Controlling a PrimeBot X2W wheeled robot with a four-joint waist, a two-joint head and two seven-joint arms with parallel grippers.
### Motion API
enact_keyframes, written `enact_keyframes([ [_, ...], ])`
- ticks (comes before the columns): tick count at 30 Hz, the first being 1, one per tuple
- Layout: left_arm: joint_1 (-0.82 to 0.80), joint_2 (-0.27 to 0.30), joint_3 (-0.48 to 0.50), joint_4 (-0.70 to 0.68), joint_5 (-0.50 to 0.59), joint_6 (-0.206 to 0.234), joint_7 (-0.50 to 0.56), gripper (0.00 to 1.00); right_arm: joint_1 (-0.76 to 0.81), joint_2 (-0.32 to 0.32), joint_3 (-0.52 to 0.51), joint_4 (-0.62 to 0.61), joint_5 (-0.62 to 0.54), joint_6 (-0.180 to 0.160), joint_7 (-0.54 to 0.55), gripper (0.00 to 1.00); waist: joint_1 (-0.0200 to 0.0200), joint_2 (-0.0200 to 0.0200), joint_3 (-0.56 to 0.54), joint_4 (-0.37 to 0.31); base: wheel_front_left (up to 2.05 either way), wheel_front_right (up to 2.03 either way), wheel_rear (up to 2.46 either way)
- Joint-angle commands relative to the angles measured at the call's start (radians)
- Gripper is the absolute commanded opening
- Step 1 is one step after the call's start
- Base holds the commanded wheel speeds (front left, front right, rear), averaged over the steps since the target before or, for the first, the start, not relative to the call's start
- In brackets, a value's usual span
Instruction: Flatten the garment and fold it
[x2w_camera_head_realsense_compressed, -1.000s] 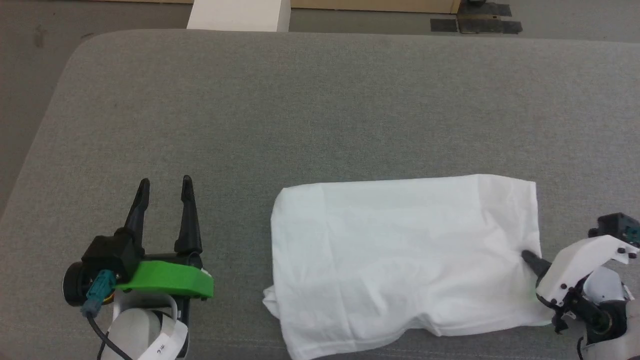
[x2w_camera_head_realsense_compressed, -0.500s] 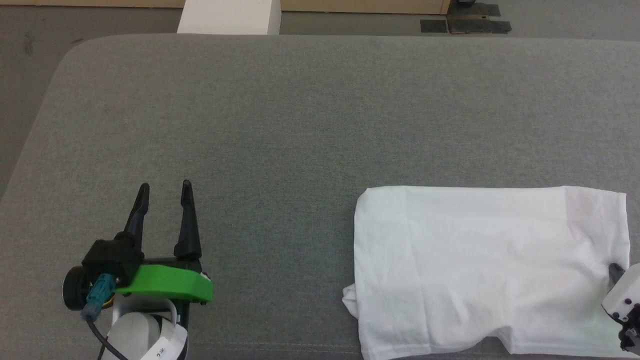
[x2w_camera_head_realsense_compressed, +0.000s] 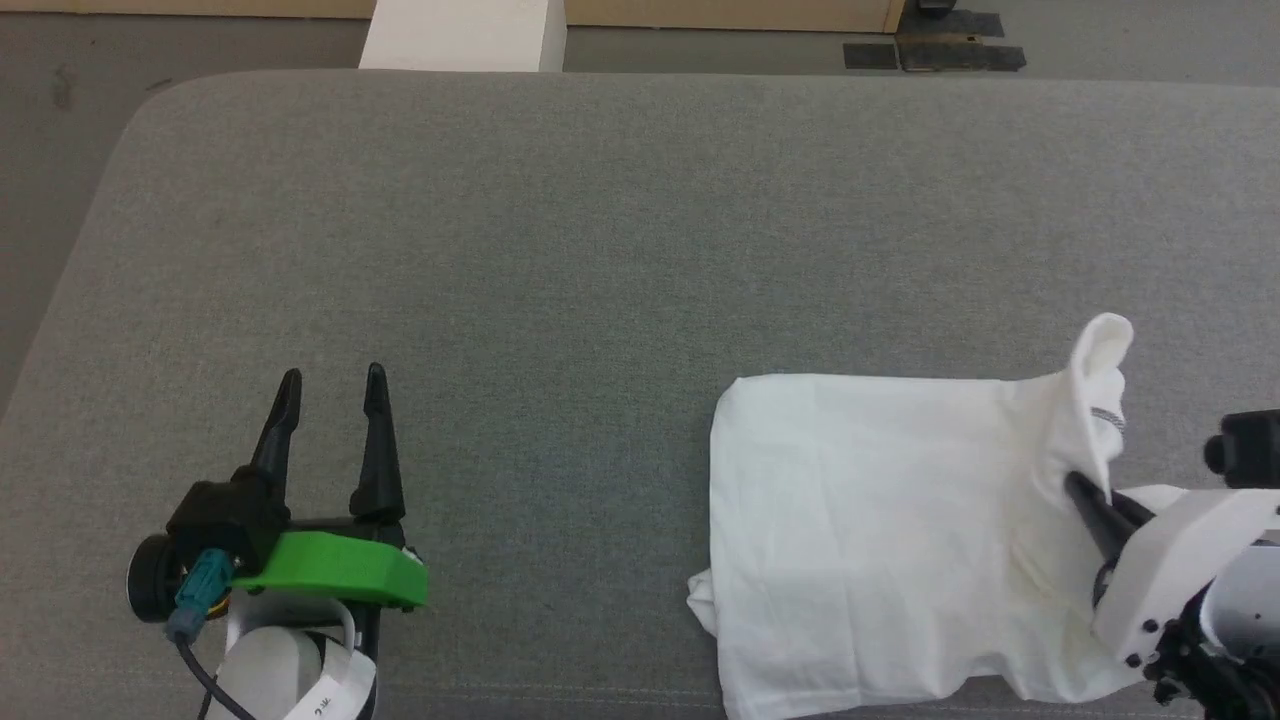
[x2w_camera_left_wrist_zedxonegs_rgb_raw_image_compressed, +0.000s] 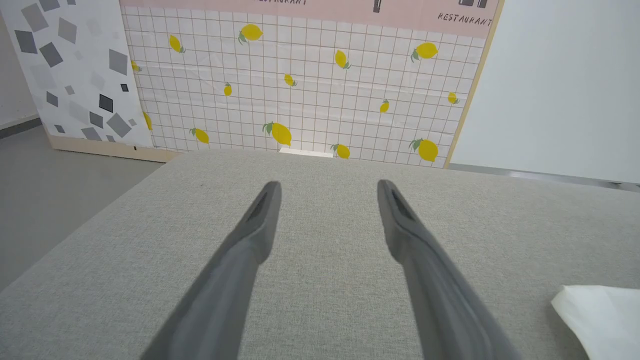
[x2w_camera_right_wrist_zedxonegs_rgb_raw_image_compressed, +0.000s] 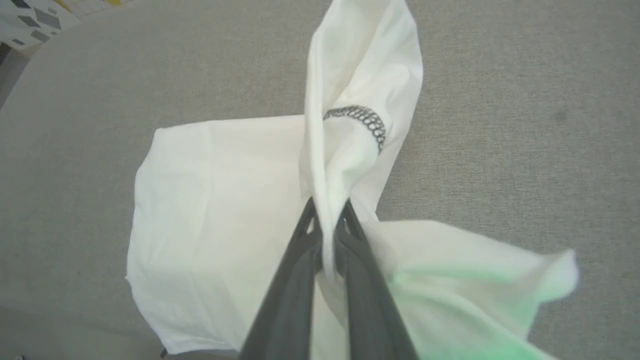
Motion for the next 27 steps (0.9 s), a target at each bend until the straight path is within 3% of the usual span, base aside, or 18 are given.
enact_keyframes([
  [1, 0.007, -0.005, 0.001, 0.003, 0.008, -0.006, -0.004, 1.0, 0.012, -0.001, 0.049, -0.051, 0.003, -0.002, 0.02, 0.0, 0.0, 0.0, 0.004, 0.003, 0.0, 0.0, 0.0],
  [4, 0.002, -0.005, 0.002, 0.001, 0.007, -0.006, -0.004, 1.0, 0.01, -0.001, 0.158, -0.113, -0.006, -0.002, 0.045, 0.0, 0.0, 0.0, 0.013, 0.005, 0.0, 0.0, 0.0],
  [8, -0.01, -0.005, -0.006, 0.002, 0.004, -0.006, -0.004, 1.0, -0.03, -0.001, 0.294, -0.088, -0.029, -0.002, 0.045, 0.0, 0.0, 0.0, 0.029, 0.016, 0.0, 0.0, 0.0],
  [15, -0.034, -0.005, -0.024, 0.007, -0.005, -0.005, -0.004, 1.0, -0.137, -0.001, 0.443, 0.117, -0.028, -0.002, -0.002, 0.0, 0.0, 0.0, 0.058, 0.046, 0.0, 0.0, 0.0],
  [25, -0.04, -0.005, -0.033, 0.011, -0.011, 0.001, -0.004, 1.0, -0.238, -0.001, 0.509, 0.407, 0.008, -0.002, -0.012, 0.0, 0.0, 0.0, 0.068, 0.075, 0.0, 0.0, 0.0],
  [27, -0.038, -0.005, -0.033, 0.015, -0.012, 0.003, -0.004, 1.0, -0.242, -0.001, 0.525, 0.428, 0.033, -0.002, -0.014, 0.88, 0.0, 0.0, 0.062, 0.074, 0.0, 0.0, 0.0],
])
